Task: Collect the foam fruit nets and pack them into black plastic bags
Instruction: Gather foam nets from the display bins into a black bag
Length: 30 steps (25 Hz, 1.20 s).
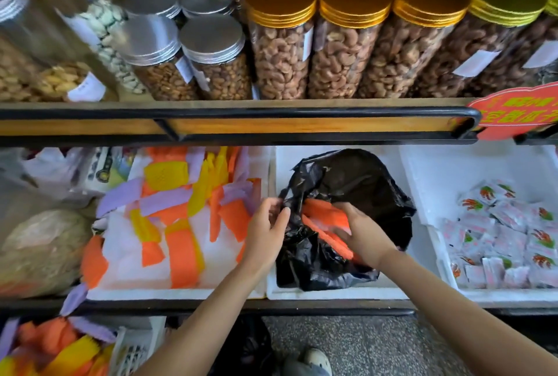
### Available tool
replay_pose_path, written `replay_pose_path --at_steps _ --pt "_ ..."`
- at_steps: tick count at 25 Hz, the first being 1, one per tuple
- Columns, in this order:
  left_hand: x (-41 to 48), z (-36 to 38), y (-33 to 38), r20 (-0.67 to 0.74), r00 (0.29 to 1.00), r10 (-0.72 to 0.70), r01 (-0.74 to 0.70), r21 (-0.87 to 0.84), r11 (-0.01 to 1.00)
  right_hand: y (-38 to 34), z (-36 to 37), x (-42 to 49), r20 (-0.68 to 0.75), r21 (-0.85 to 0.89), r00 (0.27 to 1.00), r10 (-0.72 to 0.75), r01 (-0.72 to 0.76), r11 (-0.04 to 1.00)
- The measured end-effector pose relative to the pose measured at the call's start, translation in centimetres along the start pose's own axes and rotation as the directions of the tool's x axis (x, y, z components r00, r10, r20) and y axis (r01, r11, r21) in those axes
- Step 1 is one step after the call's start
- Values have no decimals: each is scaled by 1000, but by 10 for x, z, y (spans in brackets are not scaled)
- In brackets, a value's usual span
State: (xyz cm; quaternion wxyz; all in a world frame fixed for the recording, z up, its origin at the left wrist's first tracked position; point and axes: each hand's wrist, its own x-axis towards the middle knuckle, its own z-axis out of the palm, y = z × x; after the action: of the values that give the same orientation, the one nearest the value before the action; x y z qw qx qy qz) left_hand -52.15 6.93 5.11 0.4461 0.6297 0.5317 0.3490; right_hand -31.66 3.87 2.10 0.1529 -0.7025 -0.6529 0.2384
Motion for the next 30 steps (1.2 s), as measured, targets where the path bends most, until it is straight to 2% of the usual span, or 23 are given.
replay_pose_path --at_steps 1,3,5,7,9,11,13,17,19,22,24,26,28,30 --pt "-4 -9 -7 31 998 54 -55 21 998 -14 -6 -5 -119 25 992 -37 40 999" --pt "-13 -36 -32 65 985 157 -164 108 981 -55 -19 -16 -371 59 920 -128 161 985" --pt "-21 -72 -68 116 963 244 -267 276 923 -100 -22 -22 -472 51 841 -266 327 944" --pt "-31 -111 -109 156 964 216 -264 445 856 -138 -1 -16 -386 44 831 -400 450 892" --pt "-37 -143 -148 113 987 118 -162 569 806 -158 36 1 -206 57 881 -427 446 893" --pt "-37 -166 -181 59 997 -46 -1 628 778 -163 76 26 -41 44 936 -349 351 935" --pt "-32 -180 -203 57 985 -162 89 639 764 -157 107 55 61 -4 971 -231 232 973" --pt "-16 -182 -227 52 953 -300 214 588 780 -151 136 110 44 -40 998 -33 35 999" --pt "-8 -179 -242 61 927 -369 277 554 785 -151 141 127 22 -57 999 -27 28 998" --pt "2 -167 -260 66 895 -441 359 479 801 -153 148 138 92 -126 995 -34 46 991" --pt "9 -155 -259 -23 863 -505 480 349 805 -155 152 137 74 -267 997 -7 26 963" --pt "19 -143 -254 -121 802 -585 597 166 785 -156 153 134 14 -386 1000 -2 8 922" --pt "27 -136 -255 -174 731 -660 670 -2 742 -154 152 124 23 -451 1000 -18 27 892" --pt "33 -134 -255 -212 682 -700 702 -80 708 -147 151 112 33 -472 999 -33 45 881"
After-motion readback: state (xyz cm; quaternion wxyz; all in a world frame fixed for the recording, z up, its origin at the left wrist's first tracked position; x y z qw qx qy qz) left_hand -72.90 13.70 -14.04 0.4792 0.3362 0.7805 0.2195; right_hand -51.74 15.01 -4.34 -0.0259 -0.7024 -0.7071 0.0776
